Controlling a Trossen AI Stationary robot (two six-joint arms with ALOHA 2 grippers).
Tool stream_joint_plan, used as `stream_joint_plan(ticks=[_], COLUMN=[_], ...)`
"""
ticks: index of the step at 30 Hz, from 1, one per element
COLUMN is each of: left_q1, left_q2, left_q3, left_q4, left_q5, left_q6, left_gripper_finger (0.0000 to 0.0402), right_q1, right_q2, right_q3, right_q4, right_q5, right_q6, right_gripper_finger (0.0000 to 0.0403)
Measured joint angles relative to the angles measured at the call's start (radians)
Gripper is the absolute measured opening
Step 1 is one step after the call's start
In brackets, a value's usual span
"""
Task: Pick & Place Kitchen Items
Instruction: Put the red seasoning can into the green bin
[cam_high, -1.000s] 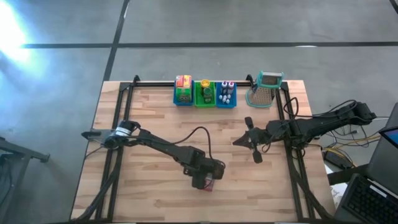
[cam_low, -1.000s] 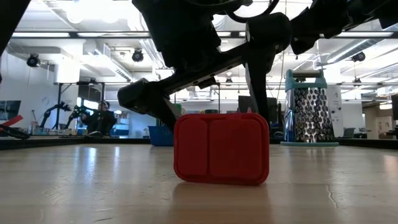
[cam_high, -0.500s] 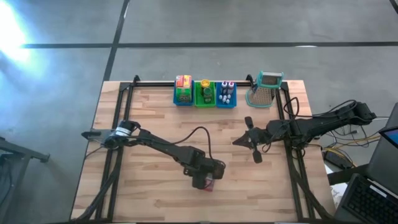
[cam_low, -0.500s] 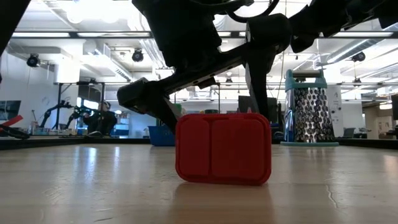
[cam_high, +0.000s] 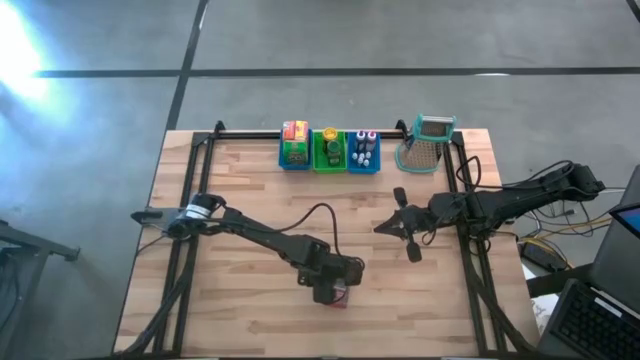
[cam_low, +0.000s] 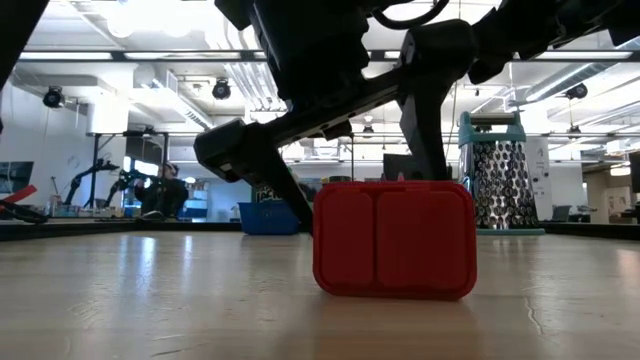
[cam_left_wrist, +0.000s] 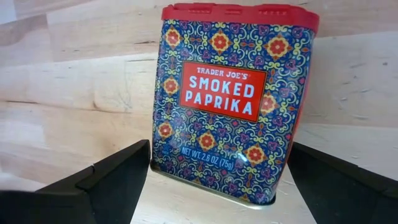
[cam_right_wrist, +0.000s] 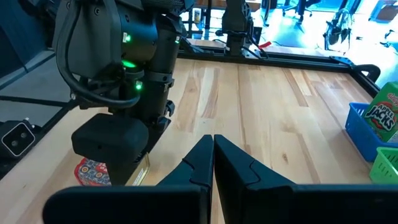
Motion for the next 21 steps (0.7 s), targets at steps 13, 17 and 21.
stream_joint_plan(ticks=[13, 17, 21], left_q1=[-0.002, -0.005, -0.014], left_q2=[0.000, 0.001, 0.002], left_q3=[0.000, 0.000, 0.000], left_q4=[0.000, 0.003, -0.025], left_q5=[0.000, -0.001, -0.001], left_q6=[-0.016, -0.100, -0.118], left_gripper_finger=[0.0378, 0.0377, 0.0377], right_q1=[0.000, 0.000, 0.000], right_q2=[0.000, 0.000, 0.000], right_q3=[0.000, 0.000, 0.000], right_q4=[0.007, 0.028, 0.046], right_q5=[0.000, 0.005, 0.006], right_q6=[-0.003, 0.002, -0.004], right_gripper_finger=[0.0008, 0.0008, 0.0008])
